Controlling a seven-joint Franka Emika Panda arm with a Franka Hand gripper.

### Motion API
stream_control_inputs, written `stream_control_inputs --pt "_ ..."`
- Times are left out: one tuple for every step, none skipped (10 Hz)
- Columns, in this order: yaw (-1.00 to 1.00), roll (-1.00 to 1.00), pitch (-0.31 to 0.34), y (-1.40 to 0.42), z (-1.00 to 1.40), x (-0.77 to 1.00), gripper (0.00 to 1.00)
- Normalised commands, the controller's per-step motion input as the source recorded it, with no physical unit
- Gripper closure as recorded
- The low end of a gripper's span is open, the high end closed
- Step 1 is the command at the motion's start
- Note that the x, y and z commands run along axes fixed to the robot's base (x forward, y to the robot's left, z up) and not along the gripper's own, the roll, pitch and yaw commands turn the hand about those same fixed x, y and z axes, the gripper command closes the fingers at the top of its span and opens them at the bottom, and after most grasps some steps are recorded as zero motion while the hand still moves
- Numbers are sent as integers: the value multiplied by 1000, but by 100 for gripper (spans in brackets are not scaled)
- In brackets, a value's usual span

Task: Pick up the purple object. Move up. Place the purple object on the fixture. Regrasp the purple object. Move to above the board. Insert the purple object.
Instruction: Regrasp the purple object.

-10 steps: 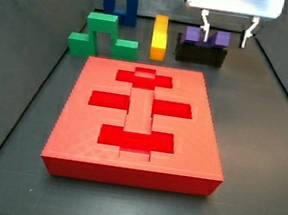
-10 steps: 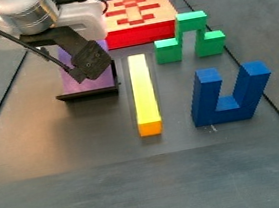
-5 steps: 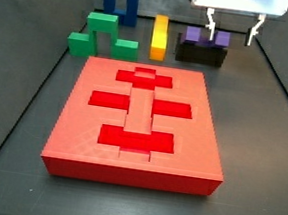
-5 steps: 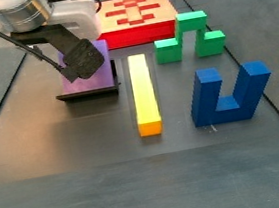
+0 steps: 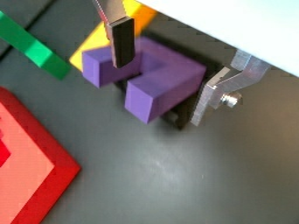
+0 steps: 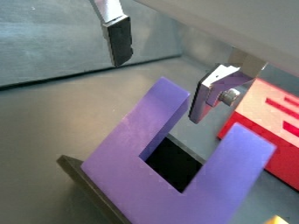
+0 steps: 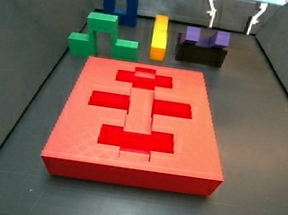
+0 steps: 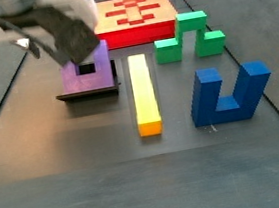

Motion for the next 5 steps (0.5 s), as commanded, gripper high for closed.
stream_control_inputs --pt "0 937 343 3 220 0 0" --pt "0 1000 320 0 146 34 0" --pt "3 997 257 0 23 154 0" --pt "6 960 191 0 0 203 0" --pt "11 814 111 0 0 297 0"
